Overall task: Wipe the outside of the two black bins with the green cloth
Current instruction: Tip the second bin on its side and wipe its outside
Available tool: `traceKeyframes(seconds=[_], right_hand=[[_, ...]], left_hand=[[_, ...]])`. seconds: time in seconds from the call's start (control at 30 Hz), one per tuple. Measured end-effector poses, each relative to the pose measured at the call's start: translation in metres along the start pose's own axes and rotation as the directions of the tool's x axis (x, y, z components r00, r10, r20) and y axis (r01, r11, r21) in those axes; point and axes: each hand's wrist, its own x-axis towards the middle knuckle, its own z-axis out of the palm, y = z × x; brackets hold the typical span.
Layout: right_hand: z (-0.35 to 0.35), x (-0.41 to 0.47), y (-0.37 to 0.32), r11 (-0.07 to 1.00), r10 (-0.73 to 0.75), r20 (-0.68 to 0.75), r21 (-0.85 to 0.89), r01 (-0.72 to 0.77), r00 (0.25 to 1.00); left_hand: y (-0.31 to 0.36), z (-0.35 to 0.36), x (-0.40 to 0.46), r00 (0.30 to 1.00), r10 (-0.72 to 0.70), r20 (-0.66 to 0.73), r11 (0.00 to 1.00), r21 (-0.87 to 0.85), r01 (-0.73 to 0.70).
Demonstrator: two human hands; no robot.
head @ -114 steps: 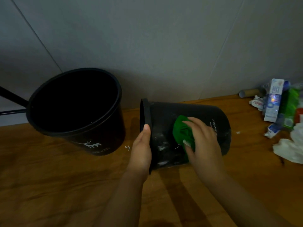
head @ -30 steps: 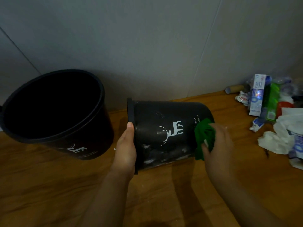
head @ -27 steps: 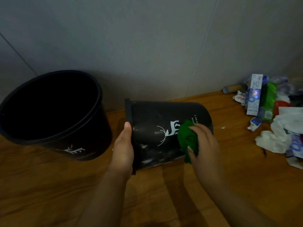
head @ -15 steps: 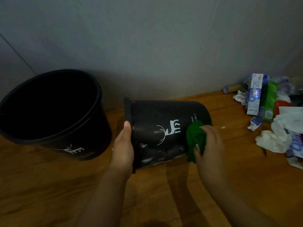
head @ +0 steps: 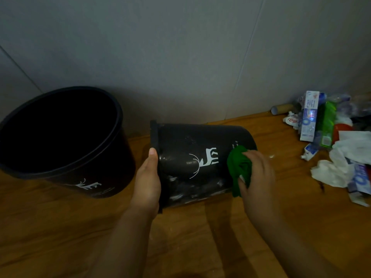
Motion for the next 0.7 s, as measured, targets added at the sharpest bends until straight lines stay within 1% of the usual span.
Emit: traceKeyframes(seconds=[0.07,0.17,0.23,0.33,0.43,0.57,0.63,0.7], right_hand=[[-0.005,0.017,0.009,1.000,0.029,-0.014,-0.005,-0.029,0.999],[-0.011,0.028,0.020,0.985,0.170,-0.104,0.025,-0.168,0.980],[-0.010,0.018,0.016,0.980,0.197,-0.100,0.010,-0.197,0.975],[-0.003,-0.001,0.004,0.994,0.104,-0.039,0.018,-0.104,0.994],[-0.008,0.006,0.002,1.000,-0.012,0.020,-0.011,0.012,1.000],[-0.015,0.022,0.006,0.999,0.037,-0.002,0.004,-0.037,0.999],[-0.014,0.024,0.005,0.999,0.048,0.002,-0.015,-0.048,0.999],[-0.014,0.026,0.003,0.999,0.045,0.010,-0.027,-0.045,0.999]], left_hand=[[0.001,0.000,0.000,1.000,-0.009,0.003,1.000,0.003,0.009],[0.001,0.000,0.001,1.000,-0.005,-0.001,1.000,-0.002,0.005],[0.002,0.001,0.000,1.000,0.007,0.006,1.000,0.005,-0.007],[0.006,0.001,-0.001,1.000,0.018,0.013,1.000,0.013,-0.019],[0.012,-0.001,0.001,1.000,0.025,0.009,0.999,0.032,-0.025],[0.018,0.000,0.003,1.000,0.013,-0.008,0.998,0.057,-0.012],[0.018,0.003,0.001,0.995,0.088,-0.047,0.989,0.125,-0.081],[0.016,0.003,-0.007,0.974,0.219,-0.059,0.953,0.226,-0.201]])
